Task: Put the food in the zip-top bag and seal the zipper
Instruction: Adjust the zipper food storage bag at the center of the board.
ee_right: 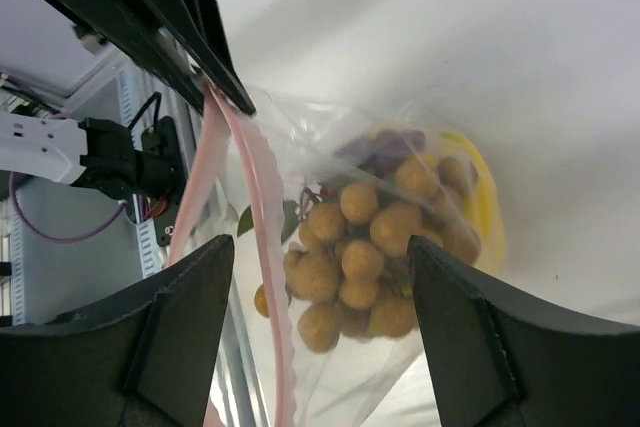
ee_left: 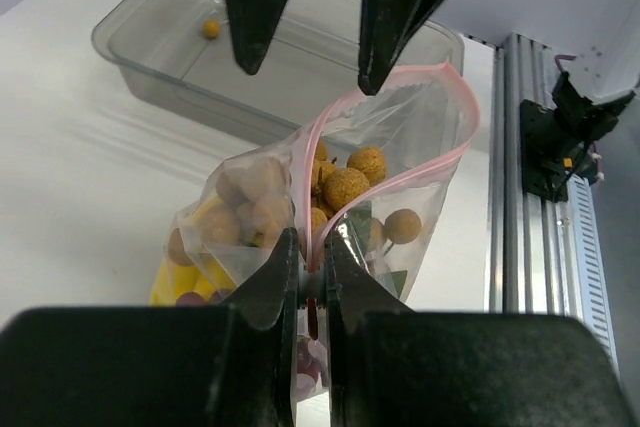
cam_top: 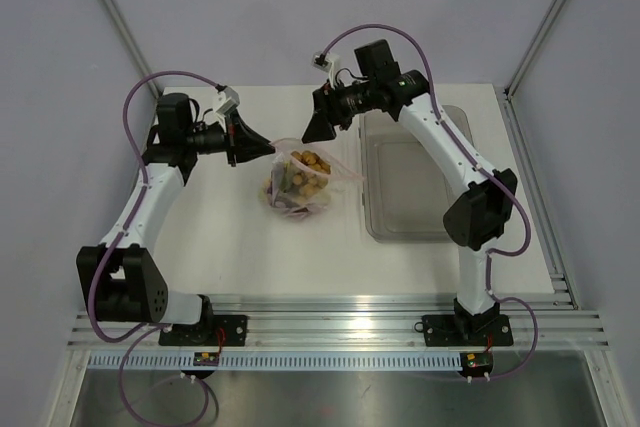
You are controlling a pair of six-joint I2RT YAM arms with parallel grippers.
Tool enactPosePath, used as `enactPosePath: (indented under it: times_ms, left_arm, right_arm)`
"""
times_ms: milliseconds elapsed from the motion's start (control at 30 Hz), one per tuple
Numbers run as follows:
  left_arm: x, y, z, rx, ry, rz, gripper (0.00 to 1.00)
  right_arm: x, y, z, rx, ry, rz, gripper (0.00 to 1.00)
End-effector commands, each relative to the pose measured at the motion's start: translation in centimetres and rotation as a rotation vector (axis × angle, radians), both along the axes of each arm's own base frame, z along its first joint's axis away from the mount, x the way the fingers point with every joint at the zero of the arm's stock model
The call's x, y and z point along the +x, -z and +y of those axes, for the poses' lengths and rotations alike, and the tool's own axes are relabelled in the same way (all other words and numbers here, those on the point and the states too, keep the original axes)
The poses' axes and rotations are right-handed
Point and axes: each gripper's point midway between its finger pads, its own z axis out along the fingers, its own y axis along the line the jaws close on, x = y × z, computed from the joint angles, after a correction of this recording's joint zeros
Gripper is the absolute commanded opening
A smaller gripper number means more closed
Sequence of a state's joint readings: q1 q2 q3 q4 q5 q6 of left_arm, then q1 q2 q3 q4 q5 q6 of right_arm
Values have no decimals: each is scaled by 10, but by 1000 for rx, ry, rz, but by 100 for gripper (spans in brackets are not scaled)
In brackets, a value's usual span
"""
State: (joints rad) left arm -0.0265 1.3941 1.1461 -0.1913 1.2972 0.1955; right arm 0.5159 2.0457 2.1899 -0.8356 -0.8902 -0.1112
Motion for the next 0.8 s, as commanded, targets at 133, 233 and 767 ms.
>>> enactPosePath:
  times_ms: [133,233,767]
  left_arm:
    - [3,-65,7,-23,-171,-139,0]
    - [-2,-77,7,-34,-180,-142,0]
    - [-17,-80,6,-14,-133,-191,0]
  right_arm:
    - [-9,-39,-61,-71,253,-268,79]
    - [-20,-25,-77,-44,294,-352,80]
    - [-4,14,-99,117,395,-556,84]
